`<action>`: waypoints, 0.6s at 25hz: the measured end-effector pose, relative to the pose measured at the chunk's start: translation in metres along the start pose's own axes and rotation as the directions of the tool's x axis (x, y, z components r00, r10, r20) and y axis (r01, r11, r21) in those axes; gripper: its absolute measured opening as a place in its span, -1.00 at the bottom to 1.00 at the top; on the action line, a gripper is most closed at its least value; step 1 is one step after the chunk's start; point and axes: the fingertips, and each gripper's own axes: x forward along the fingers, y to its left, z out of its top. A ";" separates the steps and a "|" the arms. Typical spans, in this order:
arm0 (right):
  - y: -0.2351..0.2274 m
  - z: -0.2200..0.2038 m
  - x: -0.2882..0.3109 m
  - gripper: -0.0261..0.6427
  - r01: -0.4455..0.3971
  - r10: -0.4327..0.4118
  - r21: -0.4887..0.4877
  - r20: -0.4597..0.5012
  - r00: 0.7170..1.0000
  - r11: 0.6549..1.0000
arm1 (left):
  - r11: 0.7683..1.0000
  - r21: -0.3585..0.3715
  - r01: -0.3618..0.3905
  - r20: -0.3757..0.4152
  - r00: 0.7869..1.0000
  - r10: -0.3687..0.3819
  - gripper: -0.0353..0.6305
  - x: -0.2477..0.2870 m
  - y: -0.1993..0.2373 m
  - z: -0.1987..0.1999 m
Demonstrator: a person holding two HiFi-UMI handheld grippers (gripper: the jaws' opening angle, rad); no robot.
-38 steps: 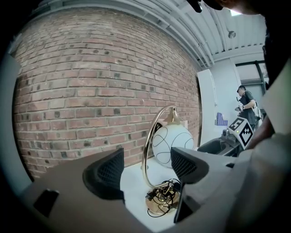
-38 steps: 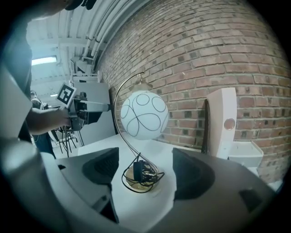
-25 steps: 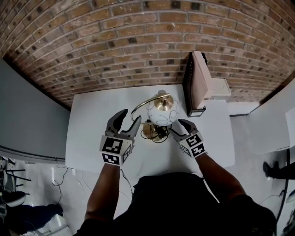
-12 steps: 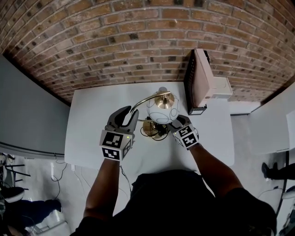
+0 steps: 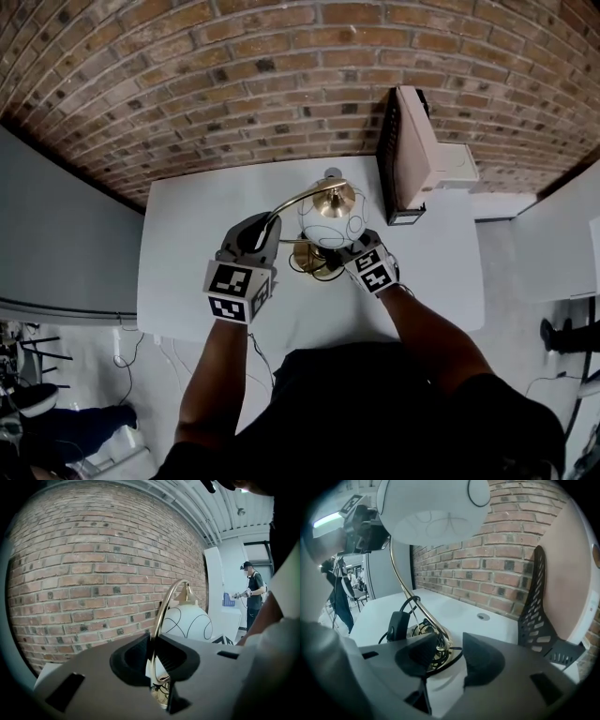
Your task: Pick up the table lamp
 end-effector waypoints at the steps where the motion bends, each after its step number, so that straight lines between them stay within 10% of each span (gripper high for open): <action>1: 0.001 -0.001 0.002 -0.39 0.000 0.000 0.000 -0.002 1.000 1.000 | 1.000 -0.001 0.002 0.000 1.000 -0.002 -0.80 0.001 0.000 -0.001; 15: -0.001 -0.009 0.023 -0.55 0.028 -0.028 0.128 -0.003 1.000 0.991 | 0.999 -0.016 0.035 -0.007 0.999 -0.035 -0.87 0.007 -0.002 0.000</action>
